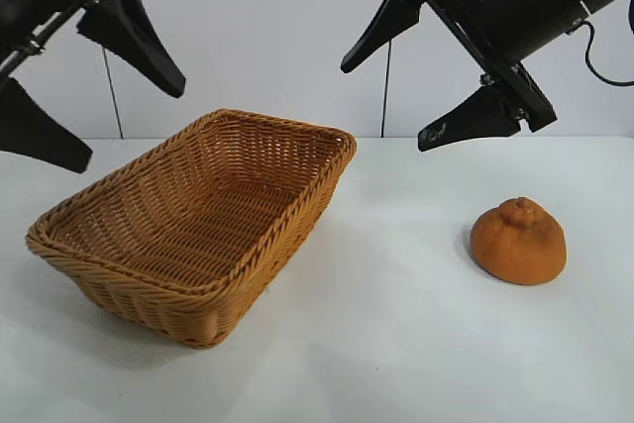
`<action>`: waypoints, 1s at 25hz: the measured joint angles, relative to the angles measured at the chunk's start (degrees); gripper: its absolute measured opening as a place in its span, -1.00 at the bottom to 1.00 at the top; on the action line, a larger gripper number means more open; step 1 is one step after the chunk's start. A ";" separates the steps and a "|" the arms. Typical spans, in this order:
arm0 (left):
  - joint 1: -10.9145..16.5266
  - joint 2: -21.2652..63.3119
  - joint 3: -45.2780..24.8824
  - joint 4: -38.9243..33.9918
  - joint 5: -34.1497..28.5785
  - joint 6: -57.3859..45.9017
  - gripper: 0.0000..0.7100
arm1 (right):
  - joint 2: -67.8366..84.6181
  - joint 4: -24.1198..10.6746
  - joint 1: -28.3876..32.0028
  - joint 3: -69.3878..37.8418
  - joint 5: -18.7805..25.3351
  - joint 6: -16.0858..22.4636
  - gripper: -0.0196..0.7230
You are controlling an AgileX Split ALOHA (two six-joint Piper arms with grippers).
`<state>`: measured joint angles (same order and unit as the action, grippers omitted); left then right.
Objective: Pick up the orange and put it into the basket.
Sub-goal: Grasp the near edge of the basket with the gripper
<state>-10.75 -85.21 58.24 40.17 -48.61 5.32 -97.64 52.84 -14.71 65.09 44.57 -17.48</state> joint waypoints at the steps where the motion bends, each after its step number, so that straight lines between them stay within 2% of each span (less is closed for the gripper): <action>1: 0.05 1.28 -0.73 -2.16 -0.39 -3.49 0.81 | 0.00 -0.02 0.00 0.00 0.00 0.00 0.72; 4: -0.07 5.26 -4.02 -5.41 -0.45 -12.69 0.81 | 0.00 -0.14 0.00 0.00 -0.19 0.00 0.72; 7: -1.31 7.09 -8.11 -6.11 1.53 -20.43 0.81 | 0.00 -0.14 0.00 0.00 -0.24 0.00 0.72; 12: -3.90 6.78 -12.74 -7.14 9.88 -32.83 0.81 | 0.00 -0.14 0.00 0.00 -0.27 0.00 0.72; 17: -4.34 2.89 -12.79 -8.68 14.74 -41.74 0.81 | 0.00 -0.16 0.00 0.00 -0.27 0.00 0.72; 25: -4.34 -6.64 -12.79 -8.84 20.30 -47.47 0.81 | 0.00 -0.16 0.00 0.00 -0.49 0.00 0.72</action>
<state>-15.09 -91.85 45.45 31.33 -28.31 -42.15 -97.64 52.67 -14.71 65.09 44.08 -17.48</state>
